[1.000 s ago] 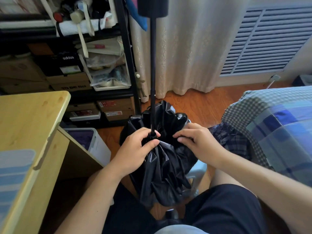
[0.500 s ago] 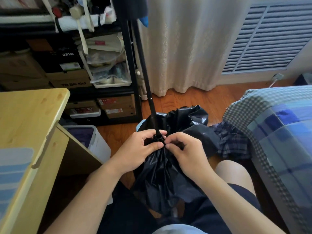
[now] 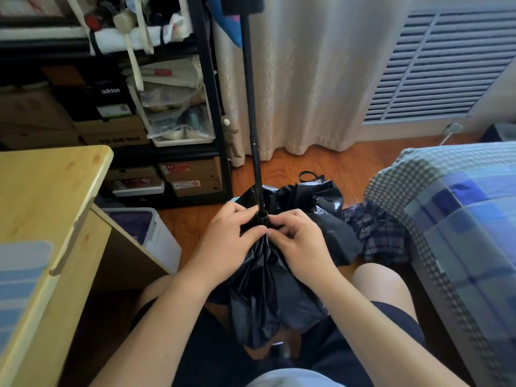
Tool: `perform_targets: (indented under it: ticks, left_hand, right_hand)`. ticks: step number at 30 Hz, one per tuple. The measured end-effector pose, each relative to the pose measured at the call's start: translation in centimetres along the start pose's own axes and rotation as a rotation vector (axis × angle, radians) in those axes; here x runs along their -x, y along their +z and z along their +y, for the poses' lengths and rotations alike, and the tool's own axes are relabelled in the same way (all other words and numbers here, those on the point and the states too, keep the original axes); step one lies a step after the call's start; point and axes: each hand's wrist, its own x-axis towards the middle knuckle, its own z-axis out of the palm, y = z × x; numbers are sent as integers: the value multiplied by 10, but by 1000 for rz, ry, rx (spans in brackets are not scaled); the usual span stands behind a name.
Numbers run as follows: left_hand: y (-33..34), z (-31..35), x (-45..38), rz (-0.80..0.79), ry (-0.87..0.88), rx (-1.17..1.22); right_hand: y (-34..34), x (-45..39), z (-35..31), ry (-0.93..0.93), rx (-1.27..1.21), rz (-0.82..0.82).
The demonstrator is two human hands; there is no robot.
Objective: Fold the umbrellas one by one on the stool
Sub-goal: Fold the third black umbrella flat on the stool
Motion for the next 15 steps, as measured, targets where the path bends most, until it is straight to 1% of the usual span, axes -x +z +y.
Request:
perform_targets:
  ticks: [2, 3, 6, 7, 8, 9, 10, 11, 13, 14, 15]
  left_hand:
    - [6, 5, 3, 30, -13, 4]
    - [8, 5, 4, 65, -16, 20]
    - [8, 2, 6, 111, -15, 46]
    - [6, 0, 6, 106, -19, 43]
    - [4, -3, 5, 95, -29, 37]
    - [2, -5, 5, 81, -35, 33]
    - [0, -7, 4, 67, -39, 33]
    - [-2, -8, 4, 53, -39, 35]
    - [-5, -10, 2, 33, -30, 38]
    - [-6, -10, 2, 24, -26, 44]
    - [-6, -10, 2, 15, -22, 55]
  right_hand:
    - [4, 3, -2, -27, 35, 45]
    - [5, 4, -3, -44, 59, 31]
    - [-14, 1, -8, -142, 175, -129]
    - [-28, -4, -9, -212, 238, -113]
    - [-45, -11, -8, -284, 311, -52]
    - [-64, -20, -8, -333, 388, 9]
    - [-84, -30, -7, -339, 466, 32]
    - [-102, -40, -6, -305, 544, -10]
    - [-125, -55, 0, -187, 663, -229]
    - [-129, -59, 5, -159, 678, -326]
    - [-128, -60, 9, -162, 653, -385]
